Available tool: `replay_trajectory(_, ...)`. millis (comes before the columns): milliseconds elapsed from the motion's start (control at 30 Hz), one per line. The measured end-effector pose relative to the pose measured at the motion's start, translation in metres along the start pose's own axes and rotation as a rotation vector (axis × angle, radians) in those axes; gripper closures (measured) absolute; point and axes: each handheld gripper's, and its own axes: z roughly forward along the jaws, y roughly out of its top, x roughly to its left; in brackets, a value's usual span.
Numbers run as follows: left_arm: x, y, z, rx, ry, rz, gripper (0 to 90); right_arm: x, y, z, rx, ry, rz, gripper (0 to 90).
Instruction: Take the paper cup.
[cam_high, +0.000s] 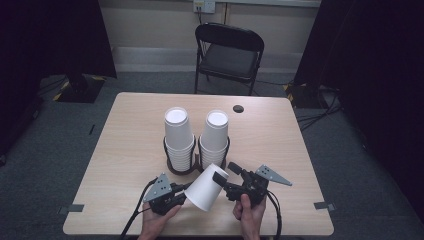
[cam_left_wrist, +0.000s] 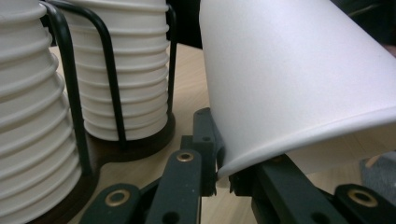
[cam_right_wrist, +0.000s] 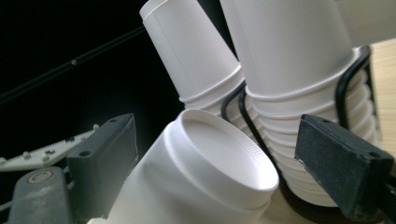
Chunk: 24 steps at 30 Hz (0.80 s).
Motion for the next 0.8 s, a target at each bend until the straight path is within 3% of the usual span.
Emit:
replay_trajectory(133, 0.004, 0.005, 0.0, 0.03, 0.004, 0.021, 84.0, 0.0, 0.0, -0.007, -0.006, -0.014, -0.032, 12.5)
replay_trajectory(200, 0.006, 0.008, 0.0, 0.062, 0.035, 0.039, 84.0, 0.0, 0.0, -0.014, -0.009, -0.02, -0.067, 12.4)
replay_trajectory(233, 0.006, 0.008, 0.0, 0.062, 0.035, 0.039, 84.0, 0.0, 0.0, -0.014, -0.009, -0.02, -0.067, 12.4)
replay_trajectory(267, 0.006, 0.009, -0.001, 0.07, 0.031, 0.045, 84.0, 0.0, -0.002, -0.017, -0.009, -0.029, -0.102, 12.4)
replay_trajectory(367, 0.007, 0.01, -0.002, 0.084, 0.028, 0.054, 84.0, -0.001, -0.003, -0.02, -0.01, -0.035, -0.113, 12.5)
replay_trajectory(467, 0.008, 0.013, -0.004, 0.101, 0.045, 0.034, 83.9, -0.004, -0.007, -0.026, -0.002, -0.043, -0.149, 12.4)
replay_trajectory(533, 0.008, 0.015, -0.005, 0.116, 0.025, 0.017, 83.9, -0.004, -0.008, -0.027, 0.008, -0.037, -0.157, 12.4)
replay_trajectory(567, 0.008, 0.015, -0.005, 0.124, 0.024, 0.019, 83.9, -0.005, -0.01, -0.028, 0.016, -0.035, -0.176, 12.4)
replay_trajectory(733, 0.01, 0.02, -0.007, 0.154, 0.024, 0.032, 84.1, -0.008, -0.015, -0.029, 0.027, -0.029, -0.178, 12.9)
replay_trajectory(800, 0.011, 0.024, -0.007, 0.161, -0.008, 0.045, 84.1, -0.008, -0.018, -0.029, 0.042, -0.031, -0.19, 13.3)
